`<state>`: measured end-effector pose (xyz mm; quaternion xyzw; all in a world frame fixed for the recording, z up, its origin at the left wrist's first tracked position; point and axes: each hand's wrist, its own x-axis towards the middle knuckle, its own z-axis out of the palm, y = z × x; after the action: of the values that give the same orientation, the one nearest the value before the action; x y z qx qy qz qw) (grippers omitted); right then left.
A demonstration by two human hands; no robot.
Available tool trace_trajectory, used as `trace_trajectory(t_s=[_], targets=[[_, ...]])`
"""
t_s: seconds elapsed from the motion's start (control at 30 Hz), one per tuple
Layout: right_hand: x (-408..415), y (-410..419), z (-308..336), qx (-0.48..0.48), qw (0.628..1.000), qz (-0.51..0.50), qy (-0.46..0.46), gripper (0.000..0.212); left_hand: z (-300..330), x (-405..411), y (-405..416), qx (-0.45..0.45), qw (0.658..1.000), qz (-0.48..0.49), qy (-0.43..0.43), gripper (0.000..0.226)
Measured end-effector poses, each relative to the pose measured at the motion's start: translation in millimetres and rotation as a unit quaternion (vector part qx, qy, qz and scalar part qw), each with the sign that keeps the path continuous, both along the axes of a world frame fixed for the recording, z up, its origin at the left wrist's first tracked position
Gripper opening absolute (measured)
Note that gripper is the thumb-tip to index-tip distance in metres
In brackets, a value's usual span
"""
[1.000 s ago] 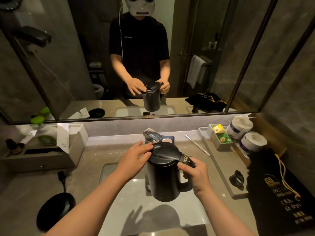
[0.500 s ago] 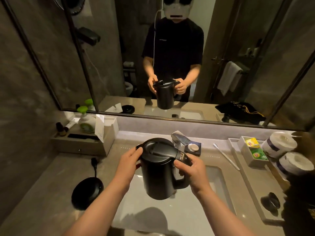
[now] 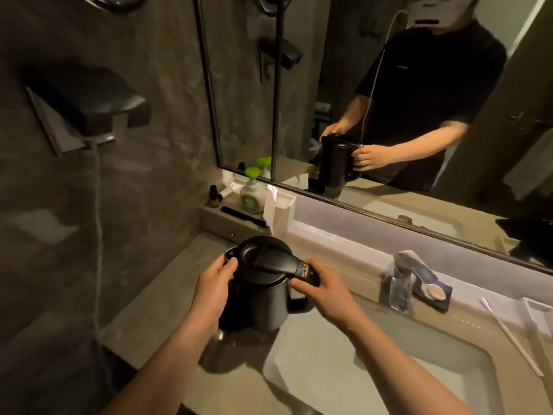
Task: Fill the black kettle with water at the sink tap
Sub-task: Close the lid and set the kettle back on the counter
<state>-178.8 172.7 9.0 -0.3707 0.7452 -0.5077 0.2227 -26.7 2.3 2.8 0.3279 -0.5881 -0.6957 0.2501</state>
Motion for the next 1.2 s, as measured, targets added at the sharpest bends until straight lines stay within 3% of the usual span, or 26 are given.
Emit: trace_trajectory(t_s=[0.17,0.37,1.2], targets=[[5.2,-43.3,-15.6,0.035,0.999,0.035,-0.001,0.024,-16.7,17.4,-32.1,0.015,0.998,0.054,-0.012,0.023],[5.0,-67.2,-29.9,0.053,0.997,0.055,0.004,0.019,-30.3,22.9,-50.8,0.005,0.998,0.051,-0.026,0.023],[5.9,-83.4,-50.7,0.058,0.996,0.068,-0.025,0.027,-43.1,26.2,-69.3,-0.028,0.998,0.037,-0.044,0.025]])
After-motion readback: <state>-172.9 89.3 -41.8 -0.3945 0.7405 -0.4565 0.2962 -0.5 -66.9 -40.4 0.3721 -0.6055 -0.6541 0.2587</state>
